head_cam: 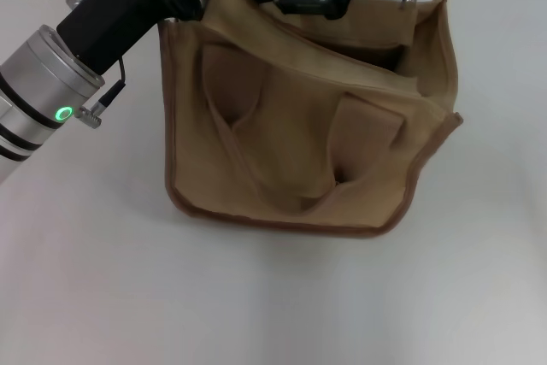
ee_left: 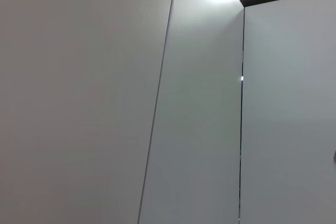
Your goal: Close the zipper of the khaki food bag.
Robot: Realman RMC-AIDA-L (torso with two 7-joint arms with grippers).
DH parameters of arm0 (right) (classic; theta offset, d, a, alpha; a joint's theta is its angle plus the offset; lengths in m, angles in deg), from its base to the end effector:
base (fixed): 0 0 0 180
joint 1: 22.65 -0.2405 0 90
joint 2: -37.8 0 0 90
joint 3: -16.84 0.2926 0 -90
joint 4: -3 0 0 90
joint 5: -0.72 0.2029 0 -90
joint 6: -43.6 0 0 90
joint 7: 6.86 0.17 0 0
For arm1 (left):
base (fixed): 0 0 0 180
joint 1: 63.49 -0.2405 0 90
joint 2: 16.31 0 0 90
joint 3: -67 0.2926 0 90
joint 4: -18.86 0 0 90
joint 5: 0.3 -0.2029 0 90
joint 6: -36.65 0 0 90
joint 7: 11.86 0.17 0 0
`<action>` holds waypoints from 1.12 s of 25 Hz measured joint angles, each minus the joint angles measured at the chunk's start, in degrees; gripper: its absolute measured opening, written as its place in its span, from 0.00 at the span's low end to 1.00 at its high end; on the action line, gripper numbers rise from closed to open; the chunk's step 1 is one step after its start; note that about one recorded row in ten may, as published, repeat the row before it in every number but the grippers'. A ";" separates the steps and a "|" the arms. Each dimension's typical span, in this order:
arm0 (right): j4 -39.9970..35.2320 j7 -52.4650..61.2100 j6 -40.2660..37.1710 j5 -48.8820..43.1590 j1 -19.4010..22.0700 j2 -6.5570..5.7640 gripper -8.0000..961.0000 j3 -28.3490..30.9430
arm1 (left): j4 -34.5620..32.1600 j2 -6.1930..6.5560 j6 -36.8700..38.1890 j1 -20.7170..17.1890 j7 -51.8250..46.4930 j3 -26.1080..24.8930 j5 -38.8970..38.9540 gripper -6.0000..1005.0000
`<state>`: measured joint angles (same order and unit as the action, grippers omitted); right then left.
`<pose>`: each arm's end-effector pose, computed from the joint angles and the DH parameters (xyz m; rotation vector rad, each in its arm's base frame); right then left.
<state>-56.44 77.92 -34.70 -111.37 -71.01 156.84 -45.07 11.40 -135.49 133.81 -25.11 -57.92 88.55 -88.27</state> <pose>0.0857 0.4348 -0.0342 -2.7903 -0.3073 0.4363 -0.2058 0.3768 -0.0197 -2.0931 -0.2926 -1.4758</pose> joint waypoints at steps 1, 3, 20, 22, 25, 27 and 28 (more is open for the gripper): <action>0.31 -0.02 0.01 -0.07 -0.17 0.00 0.41 -0.09 | 0.00 0.00 0.00 0.00 0.00 0.00 0.00 0.03; 0.72 -0.06 0.02 -0.14 -0.34 -0.01 0.41 -0.65 | 0.00 0.00 -0.04 0.02 0.00 -0.08 0.00 0.03; 3.12 -0.87 0.74 0.00 -1.98 -0.04 0.41 -3.01 | 0.09 0.00 -0.43 0.12 0.00 -0.28 -0.03 0.03; 3.14 -0.87 0.71 0.01 -2.01 -0.04 0.41 -3.02 | 0.09 0.00 -0.43 0.12 0.00 -0.28 -0.03 0.03; 3.18 -0.87 0.40 0.10 -2.09 -0.04 0.41 -2.91 | 0.09 0.00 -0.42 0.12 0.02 -0.29 -0.02 0.03; 3.08 -0.87 -0.08 0.14 -2.11 -0.02 0.41 -3.12 | 0.09 0.00 -0.43 0.12 0.02 -0.29 -0.03 0.03; 3.02 -0.91 0.21 0.12 -2.12 0.02 0.41 -3.49 | 0.09 0.00 -0.49 0.12 0.02 -0.28 -0.03 0.03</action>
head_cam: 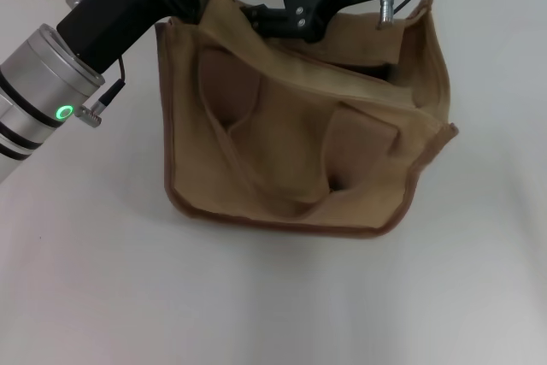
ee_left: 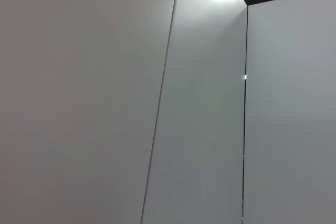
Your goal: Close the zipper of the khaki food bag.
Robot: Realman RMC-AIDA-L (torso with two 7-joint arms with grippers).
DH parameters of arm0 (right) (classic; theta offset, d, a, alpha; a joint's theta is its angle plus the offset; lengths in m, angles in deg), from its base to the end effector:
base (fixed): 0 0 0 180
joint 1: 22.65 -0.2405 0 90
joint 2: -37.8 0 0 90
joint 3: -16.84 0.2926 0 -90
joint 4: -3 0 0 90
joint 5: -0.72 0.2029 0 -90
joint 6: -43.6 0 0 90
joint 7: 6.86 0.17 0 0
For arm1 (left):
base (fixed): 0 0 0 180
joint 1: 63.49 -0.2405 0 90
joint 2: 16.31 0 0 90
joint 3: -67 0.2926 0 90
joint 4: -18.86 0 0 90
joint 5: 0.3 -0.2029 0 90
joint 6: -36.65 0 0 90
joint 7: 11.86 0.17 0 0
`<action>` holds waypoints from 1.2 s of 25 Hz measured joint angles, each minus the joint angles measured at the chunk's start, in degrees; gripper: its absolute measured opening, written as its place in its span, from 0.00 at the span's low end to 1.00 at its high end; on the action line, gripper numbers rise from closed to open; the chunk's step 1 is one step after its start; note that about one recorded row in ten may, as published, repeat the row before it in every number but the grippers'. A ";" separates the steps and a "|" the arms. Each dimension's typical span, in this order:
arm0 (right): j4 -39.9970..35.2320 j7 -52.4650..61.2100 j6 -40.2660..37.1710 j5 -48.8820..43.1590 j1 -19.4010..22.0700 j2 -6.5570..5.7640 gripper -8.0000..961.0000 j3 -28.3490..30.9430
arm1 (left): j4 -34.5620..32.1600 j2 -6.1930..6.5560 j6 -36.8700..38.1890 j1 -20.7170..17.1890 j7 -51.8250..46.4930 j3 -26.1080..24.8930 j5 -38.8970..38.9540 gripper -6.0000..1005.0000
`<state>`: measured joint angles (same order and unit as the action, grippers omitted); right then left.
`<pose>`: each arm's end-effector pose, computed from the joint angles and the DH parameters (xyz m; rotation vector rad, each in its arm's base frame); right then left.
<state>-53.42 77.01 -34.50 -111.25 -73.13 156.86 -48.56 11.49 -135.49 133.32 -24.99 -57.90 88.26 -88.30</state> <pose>0.0781 0.4297 -0.0537 -2.8593 -0.3650 0.4008 -0.2061 0.3785 -0.0199 -2.0888 -0.2990 -1.4700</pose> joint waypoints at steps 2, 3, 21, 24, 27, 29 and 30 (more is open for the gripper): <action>0.09 -0.10 0.30 0.01 0.00 0.01 0.41 0.06 | 0.00 0.00 0.00 0.01 0.00 0.00 0.00 0.03; 0.16 -0.18 0.43 0.06 0.00 0.02 0.41 0.17 | 0.00 0.00 0.00 0.03 0.00 0.00 0.00 0.03; -0.96 -0.58 1.57 0.43 0.06 0.18 0.40 -0.08 | -0.01 0.00 -0.21 0.03 -0.02 -0.03 0.10 0.03; -0.96 -0.58 3.54 1.08 0.42 0.21 0.40 0.06 | -0.01 0.00 -0.24 0.03 -0.02 -0.07 0.16 0.03; -0.94 -0.58 3.44 1.89 0.49 0.21 0.40 0.08 | -0.01 0.00 -0.30 0.03 -0.02 -0.08 0.17 0.03; -1.01 -0.61 2.90 2.36 0.54 0.21 0.40 -0.28 | 0.00 0.00 -0.46 0.02 0.00 -0.09 0.17 0.03; -1.15 -0.94 2.76 2.48 0.58 0.21 0.40 -0.70 | 0.00 0.00 -0.60 0.00 0.10 -0.09 0.17 0.03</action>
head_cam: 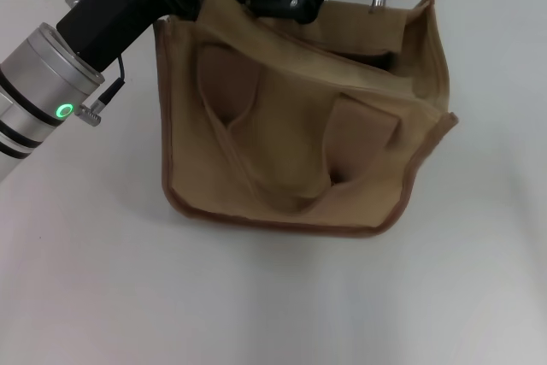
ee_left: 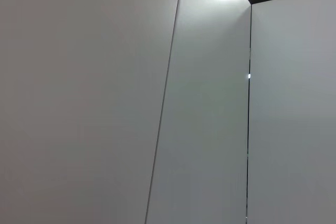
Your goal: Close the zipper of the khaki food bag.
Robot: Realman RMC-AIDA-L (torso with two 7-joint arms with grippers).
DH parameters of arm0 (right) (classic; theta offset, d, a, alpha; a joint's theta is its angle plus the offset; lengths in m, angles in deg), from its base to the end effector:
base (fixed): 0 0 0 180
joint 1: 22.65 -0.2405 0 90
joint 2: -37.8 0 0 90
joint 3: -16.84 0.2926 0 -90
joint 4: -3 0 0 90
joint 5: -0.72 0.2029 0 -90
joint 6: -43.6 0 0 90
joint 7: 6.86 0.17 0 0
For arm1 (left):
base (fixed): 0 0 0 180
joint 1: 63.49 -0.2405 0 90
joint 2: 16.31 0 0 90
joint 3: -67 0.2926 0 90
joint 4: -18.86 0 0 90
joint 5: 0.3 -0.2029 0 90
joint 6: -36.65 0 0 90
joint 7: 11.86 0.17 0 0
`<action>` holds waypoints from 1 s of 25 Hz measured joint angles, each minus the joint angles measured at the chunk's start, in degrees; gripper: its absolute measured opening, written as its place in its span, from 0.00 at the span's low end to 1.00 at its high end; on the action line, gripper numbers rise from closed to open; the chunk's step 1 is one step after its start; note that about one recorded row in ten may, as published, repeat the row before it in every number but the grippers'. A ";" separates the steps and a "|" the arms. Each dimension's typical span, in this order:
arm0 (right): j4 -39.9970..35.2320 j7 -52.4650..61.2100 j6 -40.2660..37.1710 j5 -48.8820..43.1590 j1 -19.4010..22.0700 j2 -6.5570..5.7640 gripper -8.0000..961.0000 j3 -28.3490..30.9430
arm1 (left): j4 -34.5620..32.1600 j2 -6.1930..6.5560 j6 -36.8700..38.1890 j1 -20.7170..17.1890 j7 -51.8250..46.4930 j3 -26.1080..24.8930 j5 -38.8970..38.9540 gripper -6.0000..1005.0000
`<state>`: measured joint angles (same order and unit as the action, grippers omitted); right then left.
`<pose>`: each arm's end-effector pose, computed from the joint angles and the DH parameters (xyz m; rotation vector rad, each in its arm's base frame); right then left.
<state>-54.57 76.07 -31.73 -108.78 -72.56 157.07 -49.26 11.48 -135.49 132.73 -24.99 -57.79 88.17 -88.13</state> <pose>0.0699 0.4335 -0.0504 -2.8004 -0.3828 0.4505 -0.2073 0.3800 -0.0199 -2.0832 -0.3050 -1.4597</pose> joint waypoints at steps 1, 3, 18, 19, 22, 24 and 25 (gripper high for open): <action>0.00 0.00 0.00 0.00 0.00 0.00 0.40 0.00 | 0.00 0.00 0.00 0.00 0.00 0.00 0.00 0.03; 0.07 -0.40 0.05 0.01 0.02 0.00 0.40 -0.18 | 0.00 0.00 -0.06 0.00 0.06 -0.05 0.00 0.03; 1.46 -0.20 0.52 -0.31 -0.39 -0.12 0.21 -0.21 | 0.00 0.00 -0.19 0.00 0.02 -0.71 0.05 0.03; 1.44 -0.22 0.57 -0.29 -0.29 -0.13 0.17 -0.16 | 0.00 0.00 -0.19 0.00 0.01 -0.70 0.05 0.03; 1.36 -0.28 0.62 -0.29 -0.11 -0.14 0.05 -0.06 | 0.00 0.00 -0.19 0.00 0.02 -0.71 0.05 0.03; 1.33 -0.29 0.63 -0.31 -0.05 -0.13 0.01 0.04 | 0.00 0.00 -0.19 0.00 0.03 -0.71 0.05 0.03; 1.28 -0.30 0.66 -0.32 -0.04 -0.09 0.01 0.15 | 0.00 0.00 -0.19 0.00 0.03 -0.70 0.06 0.03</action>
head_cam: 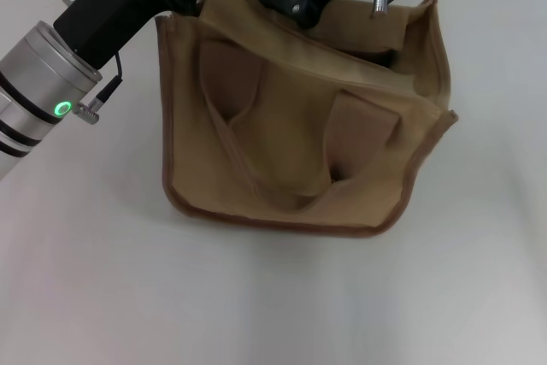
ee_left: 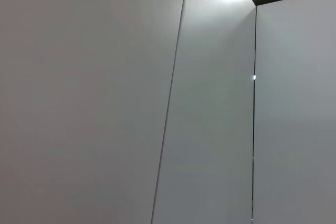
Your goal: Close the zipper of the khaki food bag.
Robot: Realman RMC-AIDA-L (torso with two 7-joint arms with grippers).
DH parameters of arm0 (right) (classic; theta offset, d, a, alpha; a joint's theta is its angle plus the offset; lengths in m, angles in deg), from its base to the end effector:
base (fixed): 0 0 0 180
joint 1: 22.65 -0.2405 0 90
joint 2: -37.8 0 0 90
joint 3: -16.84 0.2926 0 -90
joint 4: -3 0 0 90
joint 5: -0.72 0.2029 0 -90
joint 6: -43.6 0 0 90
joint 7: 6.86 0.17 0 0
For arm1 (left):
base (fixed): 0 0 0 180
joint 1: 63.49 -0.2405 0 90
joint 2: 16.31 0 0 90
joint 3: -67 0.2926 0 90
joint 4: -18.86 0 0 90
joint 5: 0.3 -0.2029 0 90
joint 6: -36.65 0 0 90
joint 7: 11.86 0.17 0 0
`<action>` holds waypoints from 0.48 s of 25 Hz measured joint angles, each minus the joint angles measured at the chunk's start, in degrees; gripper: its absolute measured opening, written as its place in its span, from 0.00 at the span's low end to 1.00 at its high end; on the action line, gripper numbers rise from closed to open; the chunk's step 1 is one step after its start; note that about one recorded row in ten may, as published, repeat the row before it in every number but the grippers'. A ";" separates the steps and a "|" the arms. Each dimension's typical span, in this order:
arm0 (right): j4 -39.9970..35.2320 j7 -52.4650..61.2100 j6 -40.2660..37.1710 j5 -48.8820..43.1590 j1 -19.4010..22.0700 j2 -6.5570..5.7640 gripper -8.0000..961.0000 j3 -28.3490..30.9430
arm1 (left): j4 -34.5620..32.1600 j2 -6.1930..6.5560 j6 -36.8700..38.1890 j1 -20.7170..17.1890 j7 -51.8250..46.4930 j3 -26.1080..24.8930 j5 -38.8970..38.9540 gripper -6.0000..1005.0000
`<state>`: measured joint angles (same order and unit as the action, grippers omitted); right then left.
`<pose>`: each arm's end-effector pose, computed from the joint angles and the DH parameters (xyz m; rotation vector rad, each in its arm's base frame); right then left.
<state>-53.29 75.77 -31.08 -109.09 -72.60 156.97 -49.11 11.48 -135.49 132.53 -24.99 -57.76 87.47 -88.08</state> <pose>0.0752 0.4360 -0.0523 -2.8006 -0.3600 0.4379 -0.2082 0.3814 -0.0182 -2.0684 -0.3091 -1.4588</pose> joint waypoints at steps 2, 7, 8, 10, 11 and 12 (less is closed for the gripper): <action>-0.03 -0.01 0.04 0.00 0.03 0.02 0.01 0.05 | 0.00 0.00 0.00 0.00 0.00 0.00 0.00 0.03; -0.22 0.00 0.10 0.04 0.15 0.02 0.01 0.17 | 0.00 0.00 0.00 -0.09 0.08 0.01 0.00 0.03; -0.26 0.10 0.11 0.02 0.20 0.01 0.01 0.18 | 0.00 0.00 0.00 -0.12 0.11 -0.02 0.00 0.03; -0.75 0.27 0.09 -0.01 0.75 -0.02 0.01 0.20 | 0.00 0.00 0.00 -0.20 0.23 -0.36 -0.01 0.03; -0.75 0.27 0.09 -0.01 0.75 -0.02 0.01 0.20 | 0.00 0.00 0.00 -0.20 0.23 -0.36 -0.01 0.03; -1.12 0.30 0.08 -0.03 1.15 -0.05 0.01 0.21 | 0.00 0.00 0.00 -0.22 0.26 -0.45 -0.01 0.03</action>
<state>-54.40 76.07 -30.99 -109.12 -71.45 156.92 -48.90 11.48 -135.49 132.54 -25.21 -57.50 87.02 -88.09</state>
